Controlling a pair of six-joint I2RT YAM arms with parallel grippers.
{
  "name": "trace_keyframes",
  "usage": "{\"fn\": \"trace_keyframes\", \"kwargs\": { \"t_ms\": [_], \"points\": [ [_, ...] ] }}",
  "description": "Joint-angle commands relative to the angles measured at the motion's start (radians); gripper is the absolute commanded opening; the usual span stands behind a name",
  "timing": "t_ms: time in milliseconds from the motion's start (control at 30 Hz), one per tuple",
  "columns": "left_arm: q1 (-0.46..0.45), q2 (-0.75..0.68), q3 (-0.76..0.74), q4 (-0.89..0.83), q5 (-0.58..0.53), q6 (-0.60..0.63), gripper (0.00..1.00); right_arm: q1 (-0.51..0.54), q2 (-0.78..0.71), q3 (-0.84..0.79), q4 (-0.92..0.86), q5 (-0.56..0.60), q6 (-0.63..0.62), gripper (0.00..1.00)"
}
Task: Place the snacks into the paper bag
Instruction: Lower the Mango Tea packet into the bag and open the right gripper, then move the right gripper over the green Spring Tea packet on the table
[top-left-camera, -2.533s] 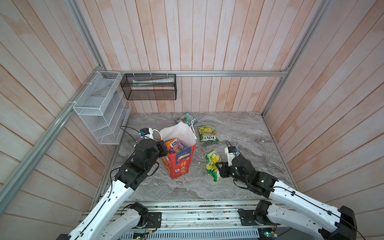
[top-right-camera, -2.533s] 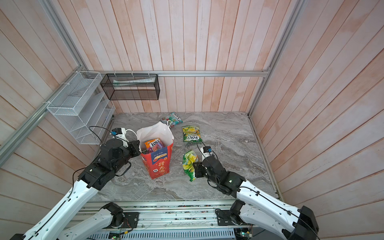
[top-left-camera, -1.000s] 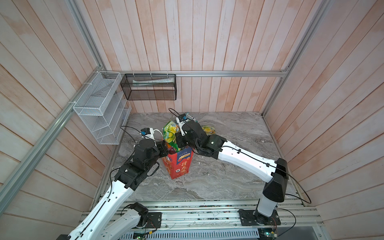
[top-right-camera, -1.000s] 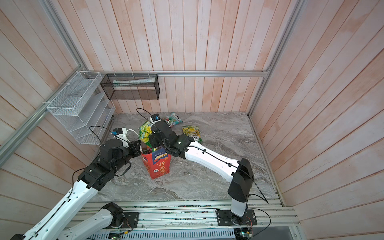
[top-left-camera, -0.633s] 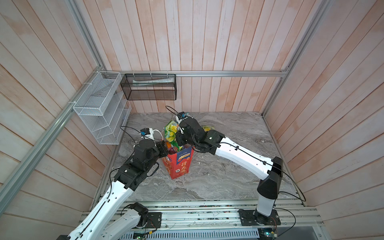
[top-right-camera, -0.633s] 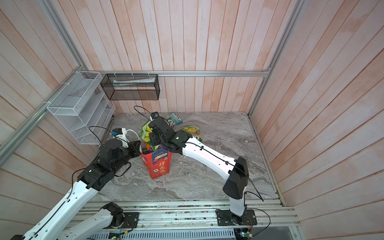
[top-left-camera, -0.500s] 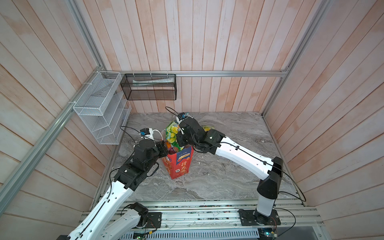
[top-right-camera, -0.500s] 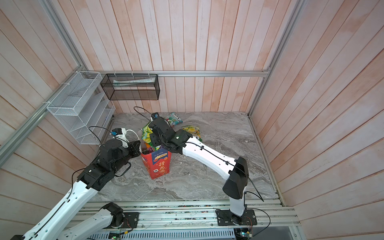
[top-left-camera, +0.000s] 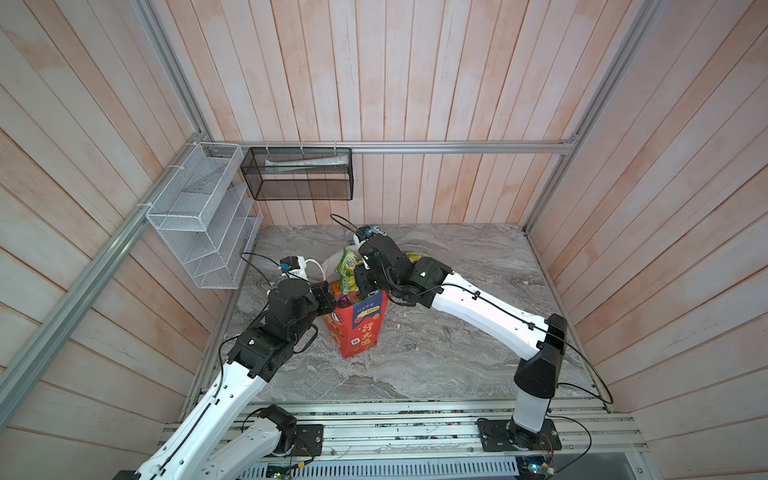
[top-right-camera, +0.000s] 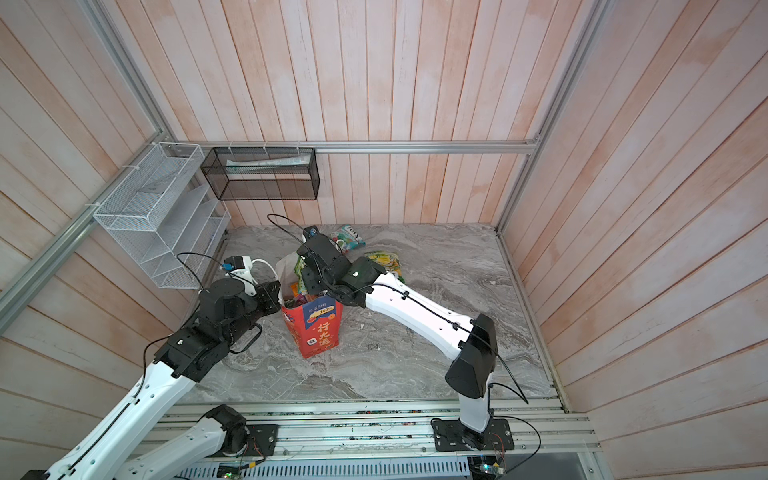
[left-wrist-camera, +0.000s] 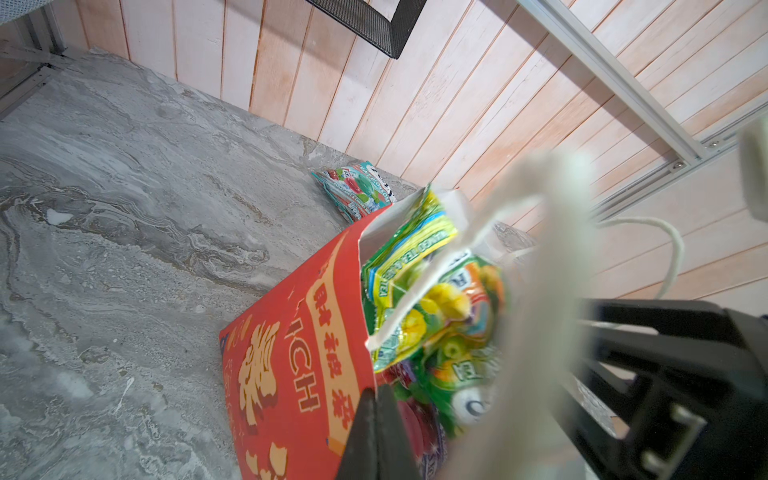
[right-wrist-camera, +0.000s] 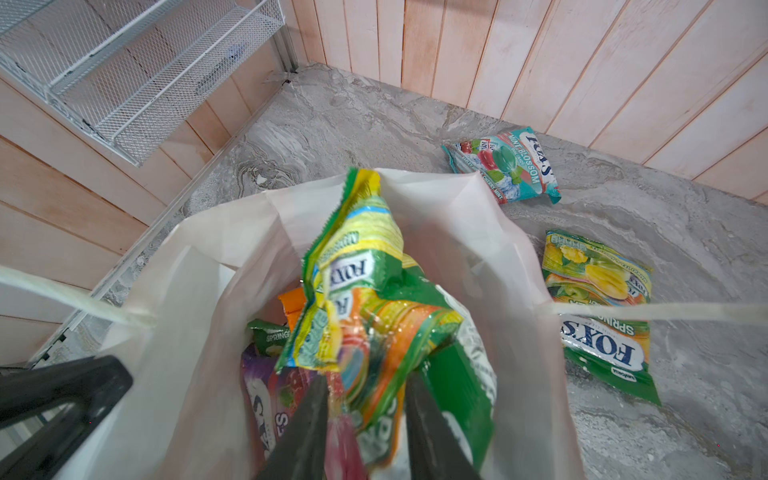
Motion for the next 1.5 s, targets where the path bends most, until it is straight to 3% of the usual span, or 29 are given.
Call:
{"fn": "trace_keyframes", "kwargs": {
  "t_ms": [0,200,367,600,700,833,1033,1267,1467],
  "points": [
    [0.0,-0.018,-0.006,0.037,-0.004,0.015,0.0,0.0,-0.018,0.031,-0.006,0.007,-0.002,0.35],
    [0.0,-0.018,-0.006,0.034,-0.01,0.015,0.0,0.012,-0.059,0.011,0.019,-0.032,-0.014,0.41],
    [0.0,-0.018,-0.004,0.019,-0.036,0.005,0.0,0.03,-0.162,-0.051,0.066,-0.043,-0.019,0.55],
    [0.001,-0.02,-0.005,0.009,-0.067,-0.004,0.0,0.033,-0.399,-0.235,0.188,0.083,-0.036,0.81],
    [0.001,-0.018,-0.004,0.0,-0.092,-0.01,0.0,-0.003,-0.503,-0.315,0.242,0.106,-0.033,0.86],
    [0.0,-0.023,-0.002,-0.024,-0.152,-0.029,0.0,-0.099,-0.605,-0.418,0.301,0.105,-0.012,0.91],
    [0.001,-0.026,-0.004,-0.039,-0.184,-0.043,0.0,-0.353,-0.633,-0.541,0.369,-0.068,0.082,0.91],
    [0.002,-0.03,0.007,-0.078,-0.245,-0.065,0.0,-0.565,-0.499,-0.633,0.441,-0.284,0.17,0.91],
    [0.001,-0.054,-0.011,-0.051,-0.225,-0.066,0.0,-0.65,-0.318,-0.658,0.504,-0.405,0.199,0.9]
  ]
}}
